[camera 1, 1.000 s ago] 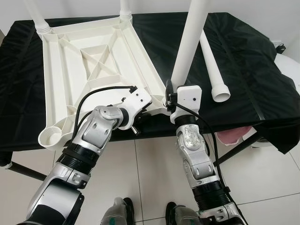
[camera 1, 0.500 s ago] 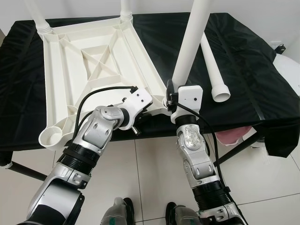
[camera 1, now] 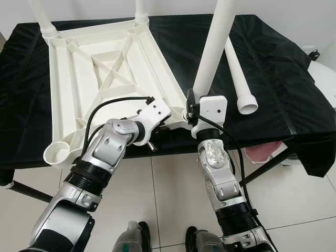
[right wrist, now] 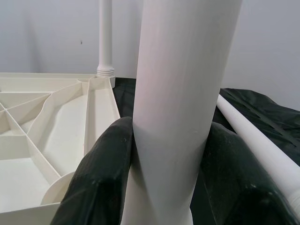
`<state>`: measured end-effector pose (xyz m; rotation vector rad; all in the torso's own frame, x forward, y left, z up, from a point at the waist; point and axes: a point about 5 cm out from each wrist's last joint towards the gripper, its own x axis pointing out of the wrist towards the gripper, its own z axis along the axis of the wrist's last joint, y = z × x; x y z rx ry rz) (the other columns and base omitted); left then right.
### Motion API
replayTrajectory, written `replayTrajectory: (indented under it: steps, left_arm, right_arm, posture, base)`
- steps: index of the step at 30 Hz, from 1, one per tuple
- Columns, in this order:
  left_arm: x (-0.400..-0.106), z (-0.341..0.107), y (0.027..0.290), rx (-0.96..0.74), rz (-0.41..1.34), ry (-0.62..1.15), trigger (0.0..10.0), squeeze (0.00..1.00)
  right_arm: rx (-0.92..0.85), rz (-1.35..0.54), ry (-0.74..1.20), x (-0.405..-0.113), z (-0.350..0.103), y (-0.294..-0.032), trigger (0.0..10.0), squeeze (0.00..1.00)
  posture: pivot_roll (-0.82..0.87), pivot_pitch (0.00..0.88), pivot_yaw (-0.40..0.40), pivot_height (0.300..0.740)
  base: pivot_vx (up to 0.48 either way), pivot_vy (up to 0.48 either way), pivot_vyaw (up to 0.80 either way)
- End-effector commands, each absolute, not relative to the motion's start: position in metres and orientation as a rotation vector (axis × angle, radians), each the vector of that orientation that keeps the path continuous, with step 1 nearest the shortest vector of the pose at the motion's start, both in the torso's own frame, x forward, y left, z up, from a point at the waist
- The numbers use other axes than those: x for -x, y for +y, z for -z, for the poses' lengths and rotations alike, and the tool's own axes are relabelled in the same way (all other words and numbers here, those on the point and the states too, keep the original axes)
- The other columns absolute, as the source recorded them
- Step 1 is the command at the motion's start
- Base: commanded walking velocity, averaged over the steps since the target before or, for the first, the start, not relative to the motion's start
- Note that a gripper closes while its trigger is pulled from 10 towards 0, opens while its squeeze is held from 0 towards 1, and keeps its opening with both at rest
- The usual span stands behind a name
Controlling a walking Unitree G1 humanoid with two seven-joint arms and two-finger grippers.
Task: Building children table
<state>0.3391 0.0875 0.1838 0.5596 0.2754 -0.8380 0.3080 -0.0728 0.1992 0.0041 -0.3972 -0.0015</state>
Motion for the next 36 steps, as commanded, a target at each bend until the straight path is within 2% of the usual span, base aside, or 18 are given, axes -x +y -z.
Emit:
replayTrajectory:
  steps: [1, 36]
  left_arm:
    - [-0.341, -0.203, 0.089, -0.604, 0.789, 0.184, 10.0, 0.00]
    - [-0.342, -0.204, 0.090, -0.612, 0.786, 0.180, 10.0, 0.00]
  right_arm:
    - [0.004, 0.158, -0.298, -0.311, -0.180, -0.101, 10.0, 0.00]
    - [0.023, 0.146, -0.356, -0.314, -0.193, -0.103, 10.0, 0.00]
  posture:
    - [-0.09, 0.179, 0.005, 0.740]
    - [-0.09, 0.178, 0.005, 0.740]
  base:
    - [0.000, 0.000, 0.00]
    - [0.000, 0.000, 0.00]
